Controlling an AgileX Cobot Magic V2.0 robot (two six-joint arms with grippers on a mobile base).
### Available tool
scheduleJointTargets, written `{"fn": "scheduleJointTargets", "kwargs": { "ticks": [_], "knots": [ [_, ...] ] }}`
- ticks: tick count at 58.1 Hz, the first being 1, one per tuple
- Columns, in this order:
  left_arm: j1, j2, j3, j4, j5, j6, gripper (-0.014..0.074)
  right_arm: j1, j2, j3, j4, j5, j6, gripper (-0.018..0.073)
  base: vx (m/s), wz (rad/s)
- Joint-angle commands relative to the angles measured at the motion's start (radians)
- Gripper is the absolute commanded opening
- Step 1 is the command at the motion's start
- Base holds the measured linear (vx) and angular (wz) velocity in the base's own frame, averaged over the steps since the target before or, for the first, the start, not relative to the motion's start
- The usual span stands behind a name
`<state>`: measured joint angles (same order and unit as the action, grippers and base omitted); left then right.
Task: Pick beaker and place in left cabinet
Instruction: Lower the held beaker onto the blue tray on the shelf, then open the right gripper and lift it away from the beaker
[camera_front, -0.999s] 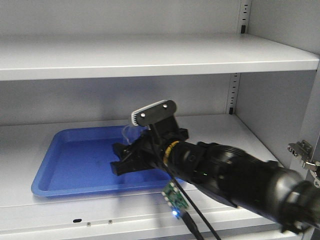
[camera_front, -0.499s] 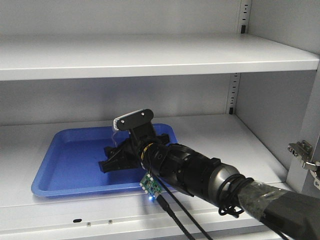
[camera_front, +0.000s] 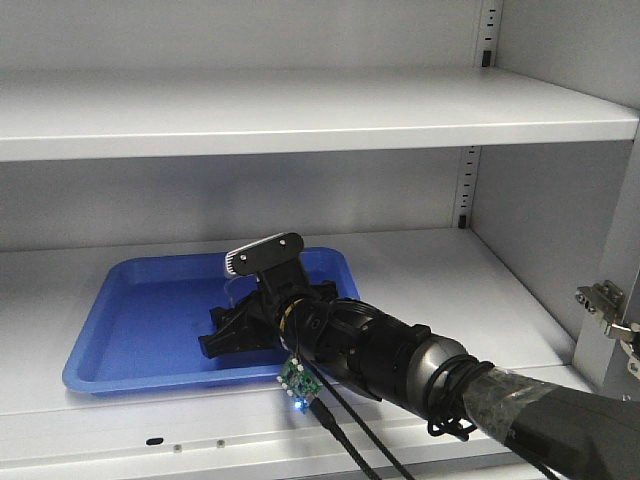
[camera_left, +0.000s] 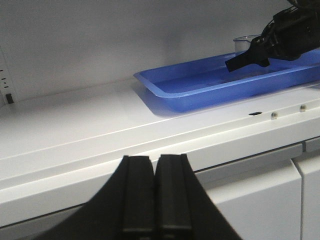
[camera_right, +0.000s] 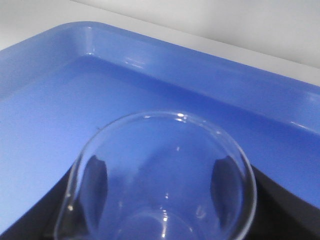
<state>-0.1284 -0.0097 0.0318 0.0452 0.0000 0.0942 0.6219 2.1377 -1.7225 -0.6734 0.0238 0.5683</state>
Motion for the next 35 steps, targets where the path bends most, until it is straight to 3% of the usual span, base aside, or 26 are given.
{"fn": "scheduleJointTargets", "kwargs": {
  "ticks": [1,20,25,35],
  "knots": [
    [-0.001,-0.019,0.016,-0.003,-0.075,-0.003,0.0001,-0.003,-0.060,-0.035,0.000,-0.048,0.003,0.0214,0.00,0.00],
    [-0.001,-0.019,0.016,-0.003,-0.075,-0.003,0.0001,-0.002,-0.066,-0.035,0.003,-0.046,0.004,0.0655,0.00,0.00],
    [-0.001,-0.019,0.016,-0.003,-0.075,-0.003,0.0001,-0.001,-0.086,-0.035,0.007,-0.038,0.005,0.0692,0.00,0.00],
    [-0.001,-0.019,0.016,-0.003,-0.075,-0.003,0.0001,-0.001,-0.140,-0.035,0.007,-0.037,0.005,0.0676,0.00,0.00]
  ]
}}
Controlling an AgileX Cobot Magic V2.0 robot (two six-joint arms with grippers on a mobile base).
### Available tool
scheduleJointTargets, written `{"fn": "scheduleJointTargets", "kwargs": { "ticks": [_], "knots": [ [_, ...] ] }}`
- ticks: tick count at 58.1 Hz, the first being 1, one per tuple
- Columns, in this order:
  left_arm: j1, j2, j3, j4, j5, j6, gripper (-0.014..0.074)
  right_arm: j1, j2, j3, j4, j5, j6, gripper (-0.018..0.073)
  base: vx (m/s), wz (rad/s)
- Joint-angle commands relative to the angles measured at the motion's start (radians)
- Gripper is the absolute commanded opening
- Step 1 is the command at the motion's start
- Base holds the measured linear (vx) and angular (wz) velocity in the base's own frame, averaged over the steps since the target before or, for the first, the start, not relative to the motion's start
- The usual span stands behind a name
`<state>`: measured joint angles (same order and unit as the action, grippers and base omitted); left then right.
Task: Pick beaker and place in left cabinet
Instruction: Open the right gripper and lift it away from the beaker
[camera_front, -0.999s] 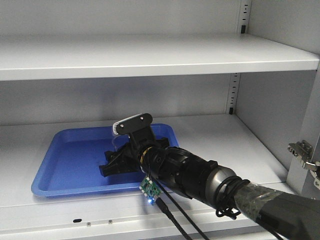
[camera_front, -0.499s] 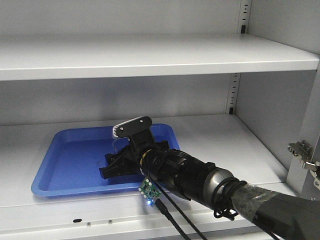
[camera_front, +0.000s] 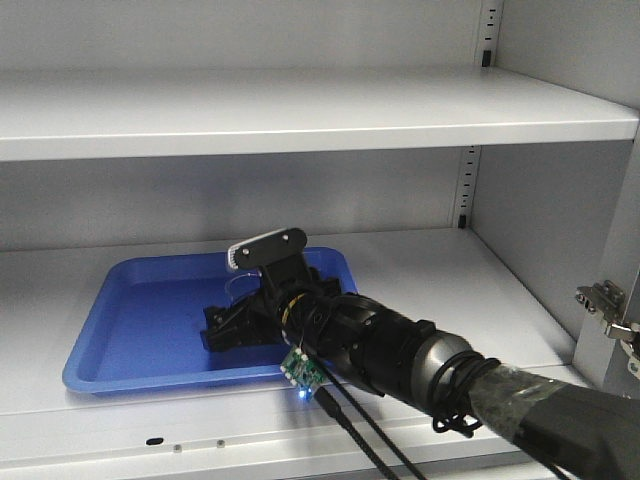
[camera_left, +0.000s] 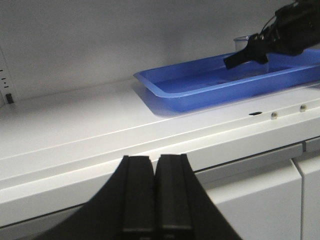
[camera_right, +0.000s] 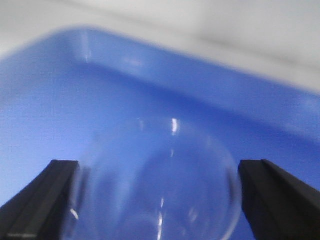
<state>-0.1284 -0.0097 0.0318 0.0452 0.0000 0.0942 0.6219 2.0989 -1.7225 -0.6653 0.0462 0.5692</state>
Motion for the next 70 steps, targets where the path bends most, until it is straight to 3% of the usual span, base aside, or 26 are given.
{"fn": "scheduleJointTargets", "kwargs": {
  "ticks": [1,20,35,48,60,70],
  "knots": [
    [-0.001,-0.019,0.016,-0.003,-0.075,-0.003,0.0001,-0.001,-0.108,-0.035,-0.001,-0.059,0.004,0.0671,0.00,0.00],
    [-0.001,-0.019,0.016,-0.003,-0.075,-0.003,0.0001,-0.001,-0.212,-0.035,0.061,0.079,0.004,0.0519,0.00,0.00],
    [-0.001,-0.019,0.016,-0.003,-0.075,-0.003,0.0001,0.000,-0.296,-0.031,0.069,0.218,-0.006,0.0220,0.00,0.00],
    [-0.001,-0.019,0.016,-0.003,-0.075,-0.003,0.0001,0.000,-0.335,-0.031,0.119,0.354,-0.030,0.0012,0.00,0.00],
    [-0.001,-0.019,0.016,-0.003,-0.075,-0.003,0.0001,0.000,-0.335,-0.031,0.224,0.398,-0.229,0.0004,0.00,0.00],
    [-0.001,-0.019,0.016,-0.003,-0.075,-0.003,0.0001,0.000,-0.341,-0.031,0.222,0.401,-0.226,0.0007,0.00,0.00]
  ]
}}
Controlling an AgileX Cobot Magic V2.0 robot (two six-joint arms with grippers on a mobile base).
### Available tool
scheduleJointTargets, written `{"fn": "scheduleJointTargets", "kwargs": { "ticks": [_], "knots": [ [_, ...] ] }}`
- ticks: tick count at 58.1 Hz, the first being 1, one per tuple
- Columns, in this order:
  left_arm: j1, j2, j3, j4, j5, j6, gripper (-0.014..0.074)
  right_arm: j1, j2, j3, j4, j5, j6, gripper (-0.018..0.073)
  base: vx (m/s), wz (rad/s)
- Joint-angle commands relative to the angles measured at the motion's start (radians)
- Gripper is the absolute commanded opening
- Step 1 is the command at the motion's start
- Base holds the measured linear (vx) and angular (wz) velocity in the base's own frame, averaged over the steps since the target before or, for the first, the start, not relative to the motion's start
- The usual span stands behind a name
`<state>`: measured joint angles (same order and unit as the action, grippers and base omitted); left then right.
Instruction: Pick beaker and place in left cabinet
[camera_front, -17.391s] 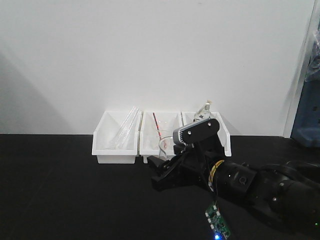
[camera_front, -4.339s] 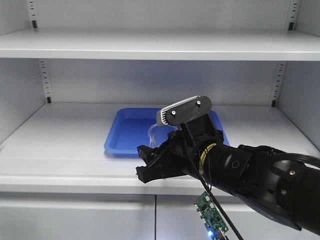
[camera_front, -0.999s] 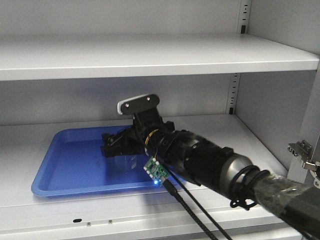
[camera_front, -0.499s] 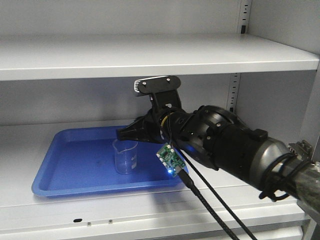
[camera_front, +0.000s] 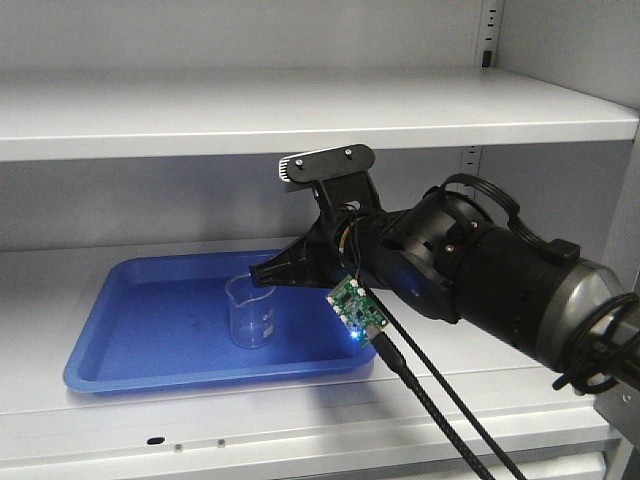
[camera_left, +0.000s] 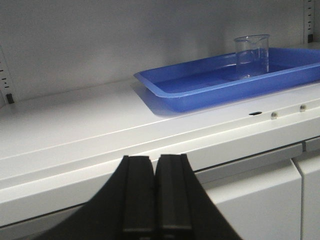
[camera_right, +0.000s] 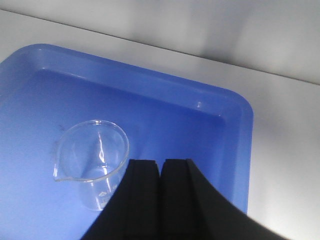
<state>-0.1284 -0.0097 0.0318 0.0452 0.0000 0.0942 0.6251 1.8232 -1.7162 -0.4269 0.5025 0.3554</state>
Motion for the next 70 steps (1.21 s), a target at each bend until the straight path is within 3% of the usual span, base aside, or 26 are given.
{"fn": "scheduleJointTargets", "kwargs": {
  "ticks": [1,42,50,58,63,70],
  "knots": [
    [-0.001,-0.019,0.016,-0.003,-0.075,-0.003,0.0001,-0.003,-0.066,-0.038,-0.018,-0.056,-0.012,0.0008,0.00,0.00],
    [-0.001,-0.019,0.016,-0.003,-0.075,-0.003,0.0001,-0.004,-0.068,-0.038,-0.013,-0.050,-0.011,0.0008,0.00,0.00],
    [-0.001,-0.019,0.016,-0.003,-0.075,-0.003,0.0001,-0.004,-0.113,-0.038,0.097,0.116,-0.011,-0.0001,0.00,0.00],
    [-0.001,-0.019,0.016,-0.003,-0.075,-0.003,0.0001,-0.004,-0.173,-0.034,0.127,0.326,-0.011,-0.0006,0.00,0.00],
    [-0.001,-0.019,0.016,-0.003,-0.075,-0.003,0.0001,-0.006,-0.251,0.067,0.133,0.361,-0.011,-0.0005,0.00,0.00],
    [-0.001,-0.019,0.016,-0.003,-0.075,-0.003,0.0001,-0.006,-0.382,0.301,0.134,0.249,-0.011,-0.0005,0.00,0.00]
  ]
}}
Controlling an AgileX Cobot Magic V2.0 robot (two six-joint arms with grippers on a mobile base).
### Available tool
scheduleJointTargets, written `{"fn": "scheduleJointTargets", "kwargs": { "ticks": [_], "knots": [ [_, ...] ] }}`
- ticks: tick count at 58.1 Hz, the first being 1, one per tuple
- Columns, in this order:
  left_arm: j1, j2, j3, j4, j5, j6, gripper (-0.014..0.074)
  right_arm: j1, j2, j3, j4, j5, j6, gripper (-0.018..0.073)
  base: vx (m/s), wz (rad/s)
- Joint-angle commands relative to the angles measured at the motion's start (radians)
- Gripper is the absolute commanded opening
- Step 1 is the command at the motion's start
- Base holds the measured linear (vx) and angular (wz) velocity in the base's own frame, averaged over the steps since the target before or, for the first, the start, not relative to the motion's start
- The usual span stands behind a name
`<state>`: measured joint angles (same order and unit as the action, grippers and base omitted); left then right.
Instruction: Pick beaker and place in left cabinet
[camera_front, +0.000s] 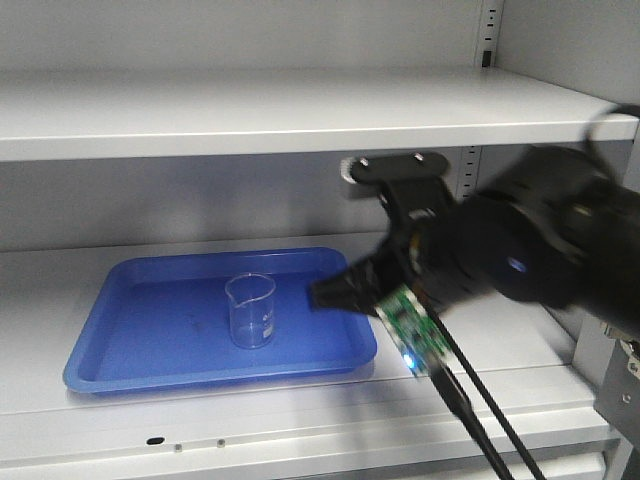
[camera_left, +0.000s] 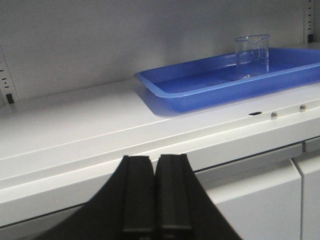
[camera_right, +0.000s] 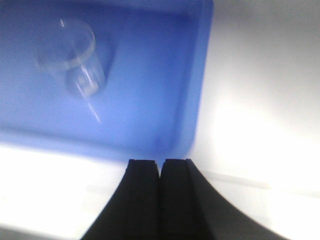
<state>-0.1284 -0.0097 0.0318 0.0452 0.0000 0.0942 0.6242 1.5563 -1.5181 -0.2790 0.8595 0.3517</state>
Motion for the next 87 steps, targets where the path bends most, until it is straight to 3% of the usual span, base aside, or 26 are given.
{"fn": "scheduleJointTargets", "kwargs": {
  "ticks": [1,10,24,38,44,49,64,73,87],
  "knots": [
    [-0.001,-0.019,0.016,-0.003,-0.075,-0.003,0.0001,-0.005,-0.144,0.134,-0.014,-0.139,-0.007,-0.0005,0.00,0.00],
    [-0.001,-0.019,0.016,-0.003,-0.075,-0.003,0.0001,-0.019,-0.325,0.423,0.000,-0.337,-0.007,-0.0005,0.00,0.00],
    [-0.001,-0.019,0.016,-0.003,-0.075,-0.003,0.0001,-0.175,-0.551,0.773,0.048,-0.617,-0.028,-0.0005,0.00,0.00],
    [-0.001,-0.019,0.016,-0.003,-0.075,-0.003,0.0001,-0.365,-0.767,1.045,0.116,-0.859,-0.187,-0.0005,0.00,0.00],
    [-0.001,-0.019,0.016,-0.003,-0.075,-0.003,0.0001,-0.390,-0.882,1.170,0.118,-0.942,-0.298,-0.0005,0.00,0.00],
    [-0.001,-0.019,0.016,-0.003,-0.075,-0.003,0.0001,-0.389,-0.998,1.268,0.119,-0.974,-0.352,-0.0005,0.00,0.00],
    [-0.001,-0.019,0.016,-0.003,-0.075,-0.003,0.0001,-0.389,-1.389,1.552,0.182,-0.990,-0.352,-0.0005,0.00,0.00],
    [-0.001,-0.019,0.016,-0.003,-0.075,-0.003,0.0001,-0.392,-1.595,1.555,0.195,-0.780,-0.352,-0.0005,0.00,0.00],
    [-0.001,-0.019,0.016,-0.003,-0.075,-0.003,0.0001,-0.417,-1.561,1.555,0.224,-0.776,-0.321,-0.0003,0.00,0.00]
  ]
}}
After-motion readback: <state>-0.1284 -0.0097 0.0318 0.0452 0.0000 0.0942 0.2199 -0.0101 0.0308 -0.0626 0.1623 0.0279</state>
